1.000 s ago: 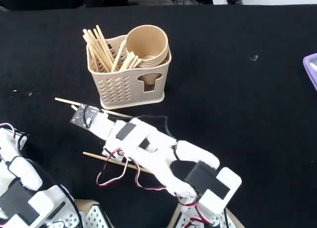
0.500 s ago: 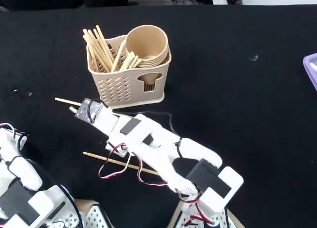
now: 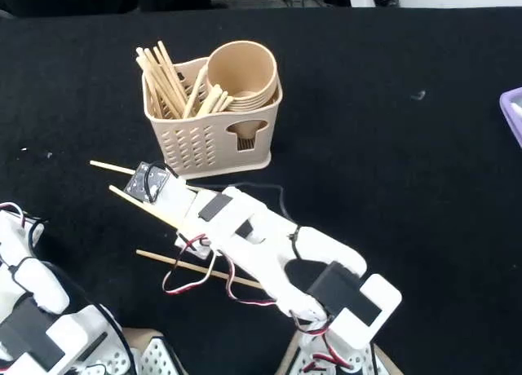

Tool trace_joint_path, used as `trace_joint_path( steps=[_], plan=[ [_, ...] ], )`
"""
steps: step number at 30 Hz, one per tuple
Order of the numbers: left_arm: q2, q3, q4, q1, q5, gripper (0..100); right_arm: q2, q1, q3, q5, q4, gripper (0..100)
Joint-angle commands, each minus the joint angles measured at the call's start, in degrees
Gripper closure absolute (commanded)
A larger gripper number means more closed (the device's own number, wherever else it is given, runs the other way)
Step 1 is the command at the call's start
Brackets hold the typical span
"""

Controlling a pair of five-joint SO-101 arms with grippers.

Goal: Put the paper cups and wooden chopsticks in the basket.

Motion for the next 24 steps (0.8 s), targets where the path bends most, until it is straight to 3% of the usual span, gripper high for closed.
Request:
trace_joint_path(
  steps=[1,4,11,15,24],
  plan=[
    [-1.0,-3.2,-0.1,0.0,0.5,81,-0.1,0.4,-3.2,0.2,3.9,85.0],
    [-1.0,-3.2,-0.1,0.0,0.5,81,1.3,0.2,-3.9,0.4,5.5,80.0],
    [-1.0,-3.2,-0.1,0.0,0.5,81,7.2,-1.3,-10.2,0.6,12.3,86.7],
    [-1.0,-3.2,-0.1,0.0,0.5,81,7.3,-2.4,-10.4,0.6,12.0,99.4],
    [-1.0,-3.2,0.0,0.0,0.5,81,-5.5,-0.2,-5.5,0.4,11.6,98.8]
  ],
)
